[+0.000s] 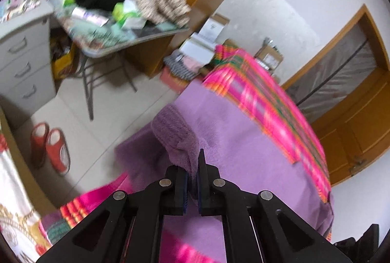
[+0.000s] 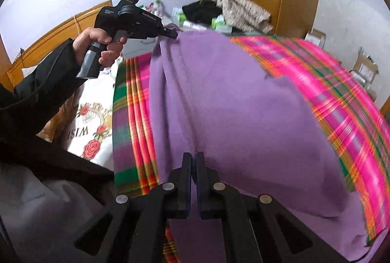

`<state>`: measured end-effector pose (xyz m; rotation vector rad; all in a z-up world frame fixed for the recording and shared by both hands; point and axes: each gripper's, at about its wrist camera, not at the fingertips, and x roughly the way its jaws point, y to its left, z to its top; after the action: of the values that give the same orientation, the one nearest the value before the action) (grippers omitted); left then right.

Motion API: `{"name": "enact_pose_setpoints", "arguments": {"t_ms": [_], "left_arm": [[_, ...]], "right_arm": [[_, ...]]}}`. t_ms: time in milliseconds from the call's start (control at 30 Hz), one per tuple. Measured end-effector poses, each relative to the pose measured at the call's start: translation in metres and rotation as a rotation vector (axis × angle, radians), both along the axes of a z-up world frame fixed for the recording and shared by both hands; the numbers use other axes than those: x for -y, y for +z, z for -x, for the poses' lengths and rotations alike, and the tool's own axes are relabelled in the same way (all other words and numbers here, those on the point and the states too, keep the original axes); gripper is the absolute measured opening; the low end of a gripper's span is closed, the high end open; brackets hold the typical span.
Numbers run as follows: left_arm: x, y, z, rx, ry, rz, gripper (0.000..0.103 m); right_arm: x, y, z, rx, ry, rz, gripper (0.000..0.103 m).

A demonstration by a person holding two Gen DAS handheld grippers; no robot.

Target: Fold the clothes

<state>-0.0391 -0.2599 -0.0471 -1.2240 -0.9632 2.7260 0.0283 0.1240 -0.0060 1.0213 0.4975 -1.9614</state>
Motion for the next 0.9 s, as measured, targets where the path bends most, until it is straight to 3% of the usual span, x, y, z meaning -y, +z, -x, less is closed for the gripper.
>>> {"name": "enact_pose_setpoints", "arguments": {"t_ms": [100,300,533,700,900], "left_arm": [[0.001,-0.006,-0.006,0.005,0.005,-0.01,0.005],[0.0,0.018,-0.01,-0.054,0.001,0.046,0.005],[0.004,-0.009,-0.015,0.019,0.012,0.018,0.005],[0.004,-0.001,-0.02,0.026,0.012,0.052,0.009],[-0.005,0.027,-0.028,-0.024,0.029,0.134,0.009]], "right_arm": [[-0.001,-0.011,-0.001,0.032,-0.002,-0.015,0.004],[0.0,-0.001,-0.009,0.011,0.013,0.008,0.004],[0.001,-0.023,-0.007,0.076,0.002,-0.019,0.006],[0.0,-0.012,-0.004,0.06,0.016,-0.015,0.007],[-0.013,0.017,0.018,-0.008,-0.066,0.044,0.013]]}}
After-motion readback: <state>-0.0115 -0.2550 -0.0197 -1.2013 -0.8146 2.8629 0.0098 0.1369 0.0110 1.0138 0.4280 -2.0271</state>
